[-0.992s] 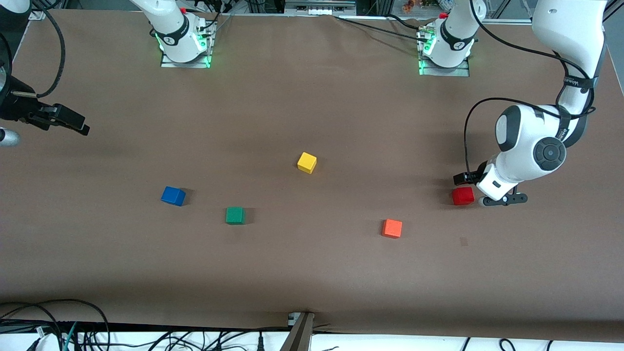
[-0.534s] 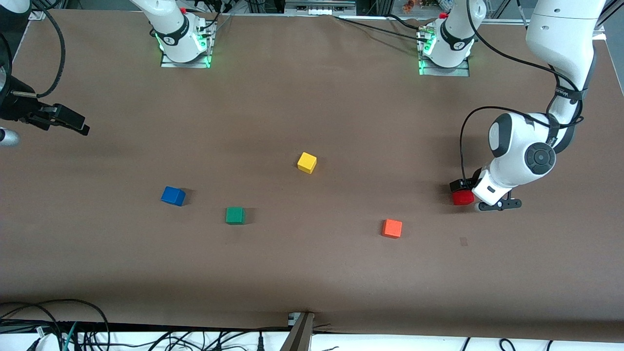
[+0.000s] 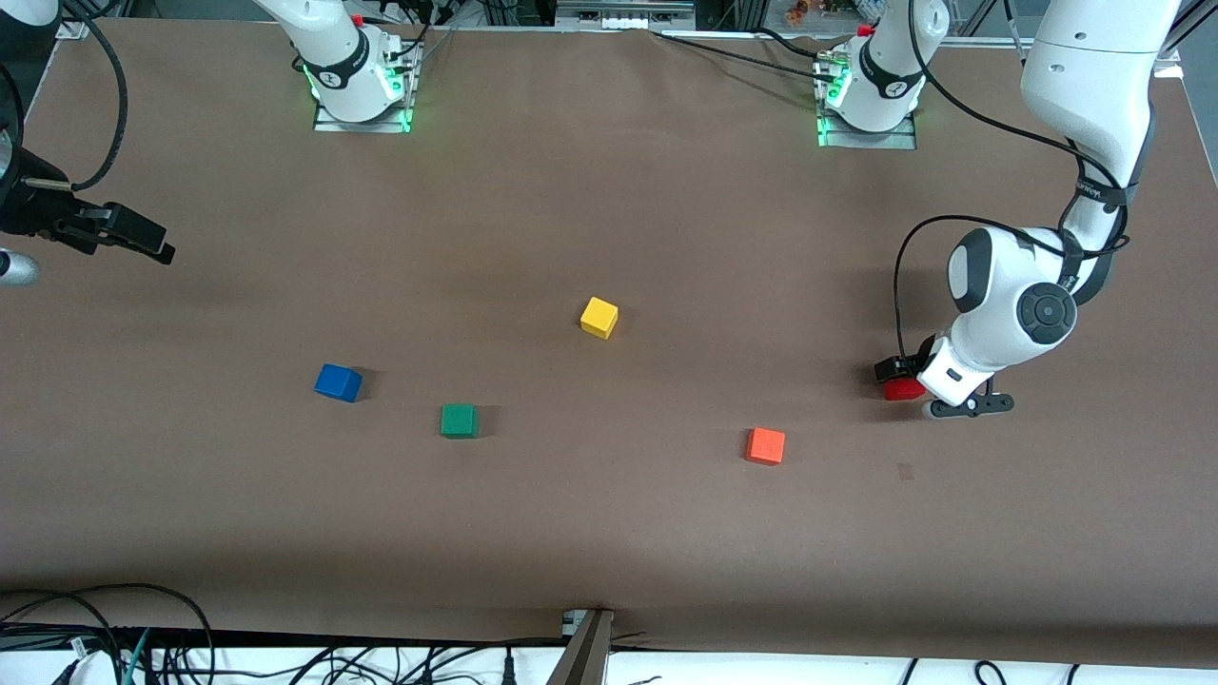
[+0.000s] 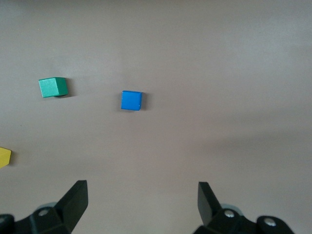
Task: Pass red block to right arm, stack on blue
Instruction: 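Close the left gripper on the red cube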
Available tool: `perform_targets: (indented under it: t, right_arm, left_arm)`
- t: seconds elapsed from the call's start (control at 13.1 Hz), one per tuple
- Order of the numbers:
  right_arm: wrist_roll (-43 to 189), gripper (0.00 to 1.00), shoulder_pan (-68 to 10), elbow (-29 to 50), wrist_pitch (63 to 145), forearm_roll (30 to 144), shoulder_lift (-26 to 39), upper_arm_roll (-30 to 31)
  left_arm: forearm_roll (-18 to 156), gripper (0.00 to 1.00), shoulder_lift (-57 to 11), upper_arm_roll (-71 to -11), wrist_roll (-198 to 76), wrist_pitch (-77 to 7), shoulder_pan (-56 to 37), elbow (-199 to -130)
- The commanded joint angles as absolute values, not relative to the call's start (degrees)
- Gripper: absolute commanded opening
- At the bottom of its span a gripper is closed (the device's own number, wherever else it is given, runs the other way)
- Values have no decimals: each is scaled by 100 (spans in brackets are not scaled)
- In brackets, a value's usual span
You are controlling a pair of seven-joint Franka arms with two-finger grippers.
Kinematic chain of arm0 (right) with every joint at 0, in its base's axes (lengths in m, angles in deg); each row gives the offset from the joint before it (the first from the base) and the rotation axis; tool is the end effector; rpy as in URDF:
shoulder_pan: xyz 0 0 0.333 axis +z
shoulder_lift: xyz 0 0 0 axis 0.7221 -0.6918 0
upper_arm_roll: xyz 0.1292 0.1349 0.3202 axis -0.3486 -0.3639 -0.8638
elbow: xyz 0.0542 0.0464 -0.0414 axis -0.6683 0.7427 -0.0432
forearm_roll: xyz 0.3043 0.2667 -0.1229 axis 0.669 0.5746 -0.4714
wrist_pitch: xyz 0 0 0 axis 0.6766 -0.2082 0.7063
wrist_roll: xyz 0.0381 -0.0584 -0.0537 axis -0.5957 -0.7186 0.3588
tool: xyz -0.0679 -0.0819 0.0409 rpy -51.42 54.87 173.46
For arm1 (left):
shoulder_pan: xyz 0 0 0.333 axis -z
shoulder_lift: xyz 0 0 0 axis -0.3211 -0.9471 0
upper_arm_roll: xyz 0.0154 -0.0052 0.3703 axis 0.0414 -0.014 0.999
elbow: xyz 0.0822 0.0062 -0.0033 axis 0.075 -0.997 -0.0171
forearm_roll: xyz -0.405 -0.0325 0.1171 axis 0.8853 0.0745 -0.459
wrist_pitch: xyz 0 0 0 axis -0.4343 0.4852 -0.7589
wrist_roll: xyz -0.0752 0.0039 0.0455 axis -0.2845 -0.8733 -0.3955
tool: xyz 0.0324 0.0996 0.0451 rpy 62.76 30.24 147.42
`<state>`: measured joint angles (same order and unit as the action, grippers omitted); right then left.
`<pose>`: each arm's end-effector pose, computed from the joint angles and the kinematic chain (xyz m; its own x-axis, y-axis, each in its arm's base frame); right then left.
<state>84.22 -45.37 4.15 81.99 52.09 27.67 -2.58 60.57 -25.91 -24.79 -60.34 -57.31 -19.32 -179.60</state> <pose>0.6043 -0.0117 0.6315 0.9904 -0.1357 -0.0278 -0.1364 -0.9904 -0.0245 0.6451 -0.0124 0.2189 0.9909 0.1185 -0.0635 0.1197 -0.9927 0.0149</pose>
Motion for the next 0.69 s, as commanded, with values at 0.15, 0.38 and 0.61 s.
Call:
perform_targets:
  t: [0.15, 0.38, 0.61]
  right_arm:
    - [8353, 100, -4570, 377, 8133, 5191, 2780, -272]
    - [8353, 100, -4570, 377, 8133, 5191, 2780, -272]
    - [8353, 100, -4570, 377, 8133, 5191, 2780, -272]
  left_arm:
    - [6057, 100, -2720, -2489, -6173, -5735, -1934, -17809]
    - [6048, 90, -2729, -2481, -6182, -5726, -1917, -17765]
    - [6039, 64, -2729, -2481, -6208, -5726, -1917, -17765]
